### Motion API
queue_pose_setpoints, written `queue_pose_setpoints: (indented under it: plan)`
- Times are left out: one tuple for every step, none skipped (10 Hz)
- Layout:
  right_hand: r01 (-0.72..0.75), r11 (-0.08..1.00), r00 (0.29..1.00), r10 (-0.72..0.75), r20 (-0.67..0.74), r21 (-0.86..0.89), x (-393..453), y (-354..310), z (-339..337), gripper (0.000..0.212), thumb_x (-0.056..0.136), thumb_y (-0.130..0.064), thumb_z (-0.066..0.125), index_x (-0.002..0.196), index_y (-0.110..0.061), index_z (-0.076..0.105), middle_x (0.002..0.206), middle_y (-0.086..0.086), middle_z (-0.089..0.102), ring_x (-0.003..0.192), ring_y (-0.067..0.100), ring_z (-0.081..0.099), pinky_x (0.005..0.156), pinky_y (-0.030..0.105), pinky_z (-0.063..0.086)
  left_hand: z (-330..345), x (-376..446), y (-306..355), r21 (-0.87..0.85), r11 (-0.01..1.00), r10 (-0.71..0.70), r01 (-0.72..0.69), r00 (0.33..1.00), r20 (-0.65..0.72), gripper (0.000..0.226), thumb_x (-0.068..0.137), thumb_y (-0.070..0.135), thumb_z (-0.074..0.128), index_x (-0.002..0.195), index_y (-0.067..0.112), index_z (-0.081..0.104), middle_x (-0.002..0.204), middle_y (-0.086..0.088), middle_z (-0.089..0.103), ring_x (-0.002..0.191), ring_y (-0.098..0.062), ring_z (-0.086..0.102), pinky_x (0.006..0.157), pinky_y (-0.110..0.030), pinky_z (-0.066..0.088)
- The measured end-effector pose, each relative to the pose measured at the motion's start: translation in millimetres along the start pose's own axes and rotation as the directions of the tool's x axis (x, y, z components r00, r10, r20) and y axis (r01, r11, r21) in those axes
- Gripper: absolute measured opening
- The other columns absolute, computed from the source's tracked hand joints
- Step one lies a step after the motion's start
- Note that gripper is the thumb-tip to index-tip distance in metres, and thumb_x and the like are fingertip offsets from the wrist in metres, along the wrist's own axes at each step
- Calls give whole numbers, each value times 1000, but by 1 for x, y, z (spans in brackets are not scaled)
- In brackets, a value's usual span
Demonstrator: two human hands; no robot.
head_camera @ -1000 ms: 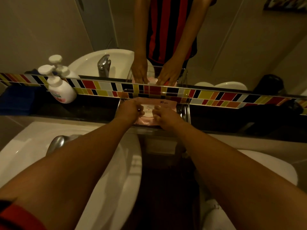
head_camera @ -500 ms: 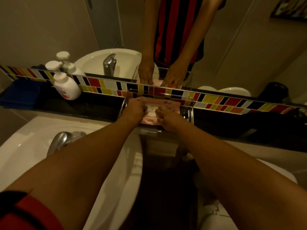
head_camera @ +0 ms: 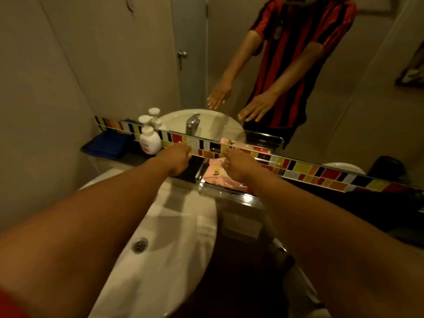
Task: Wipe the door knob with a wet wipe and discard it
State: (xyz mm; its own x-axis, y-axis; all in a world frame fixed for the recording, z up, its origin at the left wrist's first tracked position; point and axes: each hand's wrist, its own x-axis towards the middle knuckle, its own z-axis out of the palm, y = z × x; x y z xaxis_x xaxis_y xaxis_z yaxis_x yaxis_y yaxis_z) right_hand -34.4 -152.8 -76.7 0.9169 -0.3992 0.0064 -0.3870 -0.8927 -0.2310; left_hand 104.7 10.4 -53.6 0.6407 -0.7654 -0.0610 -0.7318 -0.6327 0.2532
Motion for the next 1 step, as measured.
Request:
queue_pose_setpoints:
  plan:
    - [68,998,997,-68,-31,1,3,-37,-26,48,94,-32,52,140,-19,44,146,9,46,130,31,46,105,46,41,-45,-31,-38,51,994,-97,101,992,-75,32,99,20,41,124,4,54,134,-20,50,119,-37,52,101,-44,43]
